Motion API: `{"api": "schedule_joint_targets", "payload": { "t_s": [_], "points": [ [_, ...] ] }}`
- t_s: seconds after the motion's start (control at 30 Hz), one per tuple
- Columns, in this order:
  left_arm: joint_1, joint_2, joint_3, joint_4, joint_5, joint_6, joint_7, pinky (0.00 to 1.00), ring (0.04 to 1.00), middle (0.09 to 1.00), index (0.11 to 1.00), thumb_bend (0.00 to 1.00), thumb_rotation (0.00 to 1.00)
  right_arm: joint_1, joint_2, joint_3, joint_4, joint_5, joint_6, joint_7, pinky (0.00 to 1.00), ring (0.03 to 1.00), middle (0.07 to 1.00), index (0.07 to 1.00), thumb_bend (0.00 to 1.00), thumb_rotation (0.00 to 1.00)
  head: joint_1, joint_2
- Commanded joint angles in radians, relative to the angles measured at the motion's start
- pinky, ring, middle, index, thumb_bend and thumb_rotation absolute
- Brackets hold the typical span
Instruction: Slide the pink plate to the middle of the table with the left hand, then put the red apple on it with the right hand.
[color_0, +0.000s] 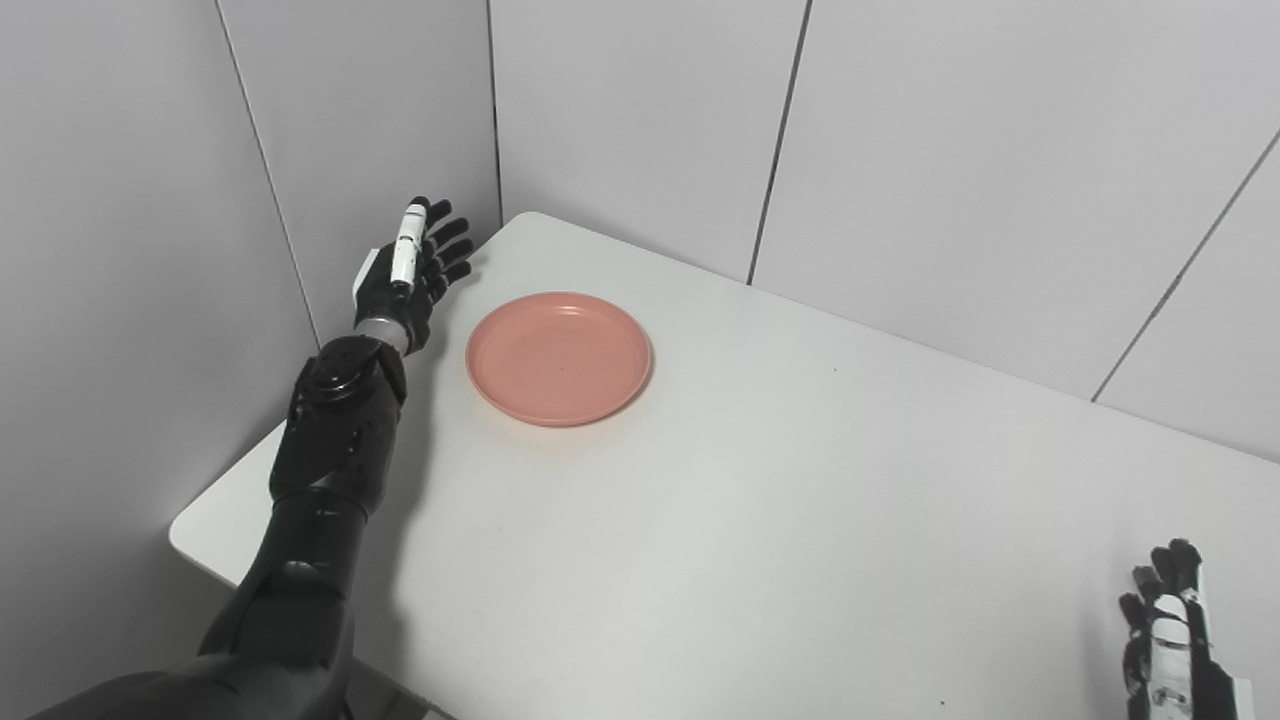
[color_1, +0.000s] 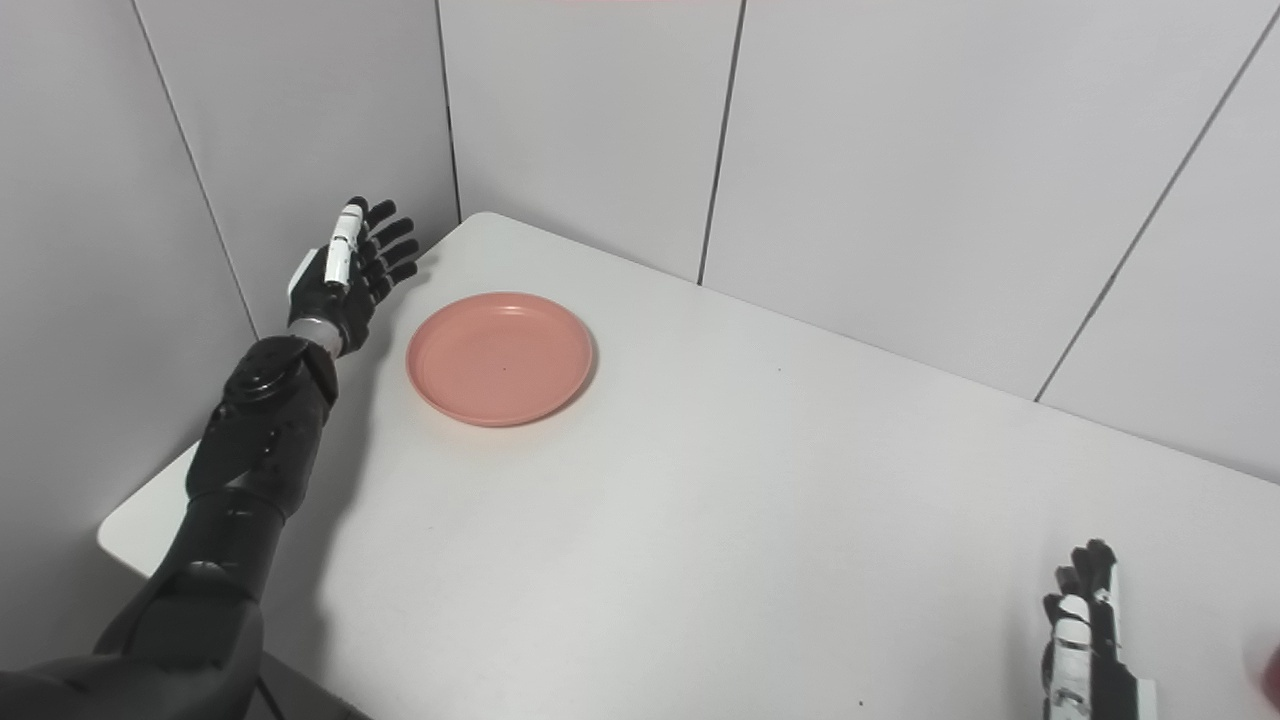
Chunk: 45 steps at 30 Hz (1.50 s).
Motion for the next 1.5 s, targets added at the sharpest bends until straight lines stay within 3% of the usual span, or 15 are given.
{"api": "schedule_joint_targets", "payload": {
  "t_s": [0.0,0.23,0.53,0.77,1.47],
  "points": [
    [-0.038,0.041,0.002,-0.014,-0.010,-0.050,-0.027,0.89,0.879,0.881,0.879,0.33,1.00,0.005,0.001,-0.003,-0.009,0.009,-0.006,0.009,1.00,1.000,1.000,1.000,0.00,1.00,0.000,0.002],
    [-0.029,0.049,0.012,0.037,-0.019,-0.085,-0.061,0.90,0.896,0.905,0.895,0.34,1.00,0.008,0.004,-0.004,-0.021,0.012,0.014,0.003,1.00,1.000,1.000,1.000,0.00,1.00,0.002,0.003],
    [-0.024,0.045,0.008,0.077,-0.018,-0.091,-0.062,0.87,0.879,0.877,0.862,0.34,1.00,0.009,0.002,-0.003,-0.022,0.016,0.013,0.008,1.00,1.000,1.000,1.000,0.00,1.00,0.002,0.006],
    [-0.030,0.041,-0.003,0.123,-0.026,-0.118,-0.102,0.86,0.859,0.865,0.852,0.34,1.00,0.009,0.004,-0.004,-0.028,0.018,0.016,0.005,1.00,1.000,1.000,1.000,0.00,1.00,0.002,0.008],
    [-0.010,-0.001,-0.059,0.084,-0.037,-0.077,-0.128,0.88,0.877,0.883,0.870,0.35,1.00,0.014,0.006,-0.001,-0.052,0.003,0.036,-0.001,1.00,1.000,1.000,1.000,0.00,1.00,-0.001,0.016]
  ]
}}
